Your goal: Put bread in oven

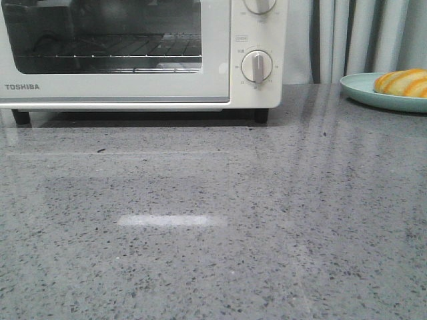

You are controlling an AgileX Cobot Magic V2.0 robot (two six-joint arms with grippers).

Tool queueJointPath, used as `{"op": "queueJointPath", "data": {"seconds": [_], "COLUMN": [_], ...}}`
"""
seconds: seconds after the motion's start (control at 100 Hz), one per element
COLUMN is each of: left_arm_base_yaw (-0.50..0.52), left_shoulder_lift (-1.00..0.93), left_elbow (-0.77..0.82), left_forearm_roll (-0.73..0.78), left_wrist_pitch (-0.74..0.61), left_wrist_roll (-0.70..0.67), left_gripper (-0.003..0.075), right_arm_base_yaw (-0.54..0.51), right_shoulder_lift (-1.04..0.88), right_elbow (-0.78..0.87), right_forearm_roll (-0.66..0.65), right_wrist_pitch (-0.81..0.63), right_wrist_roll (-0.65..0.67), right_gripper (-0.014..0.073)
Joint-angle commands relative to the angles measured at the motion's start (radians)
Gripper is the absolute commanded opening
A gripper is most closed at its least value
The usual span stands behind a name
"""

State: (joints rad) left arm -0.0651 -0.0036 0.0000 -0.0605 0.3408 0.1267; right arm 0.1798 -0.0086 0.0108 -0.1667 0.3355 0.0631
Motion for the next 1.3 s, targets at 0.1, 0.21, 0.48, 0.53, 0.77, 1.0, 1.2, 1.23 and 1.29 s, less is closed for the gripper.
{"op": "queueJointPath", "data": {"seconds": [0.1,0.21,0.48,0.53,0.77,1.0,1.2,1.23,1.29], "left_arm_base_yaw": [0.004,0.004,0.004,0.004,0.004,0.004,0.004,0.004,0.004], "left_shoulder_lift": [-0.027,-0.027,-0.027,-0.027,-0.027,-0.027,-0.027,-0.027,-0.027], "left_elbow": [0.023,0.023,0.023,0.023,0.023,0.023,0.023,0.023,0.023], "left_forearm_roll": [-0.012,-0.012,-0.012,-0.012,-0.012,-0.012,-0.012,-0.01,-0.021], "left_wrist_pitch": [-0.052,-0.052,-0.052,-0.052,-0.052,-0.052,-0.052,-0.057,-0.075], "left_wrist_roll": [-0.01,-0.01,-0.01,-0.01,-0.01,-0.01,-0.01,-0.01,-0.01], "left_gripper": [-0.0021,-0.0021,-0.0021,-0.0021,-0.0021,-0.0021,-0.0021,-0.0021,-0.0021], "right_arm_base_yaw": [-0.007,-0.007,-0.007,-0.007,-0.007,-0.007,-0.007,-0.007,-0.007], "right_shoulder_lift": [-0.021,-0.021,-0.021,-0.021,-0.021,-0.021,-0.021,-0.021,-0.021], "right_elbow": [0.013,0.013,0.013,0.013,0.013,0.013,0.013,0.013,0.013], "right_forearm_roll": [-0.014,-0.014,-0.014,-0.014,-0.014,-0.014,-0.025,-0.025,-0.019], "right_wrist_pitch": [-0.032,-0.032,-0.032,-0.032,-0.032,-0.032,-0.094,-0.118,-0.17], "right_wrist_roll": [-0.006,-0.006,-0.006,-0.006,-0.006,-0.006,-0.006,-0.006,-0.004], "right_gripper": [-0.007,-0.007,-0.007,-0.007,-0.007,-0.007,-0.007,-0.007,-0.007]}}
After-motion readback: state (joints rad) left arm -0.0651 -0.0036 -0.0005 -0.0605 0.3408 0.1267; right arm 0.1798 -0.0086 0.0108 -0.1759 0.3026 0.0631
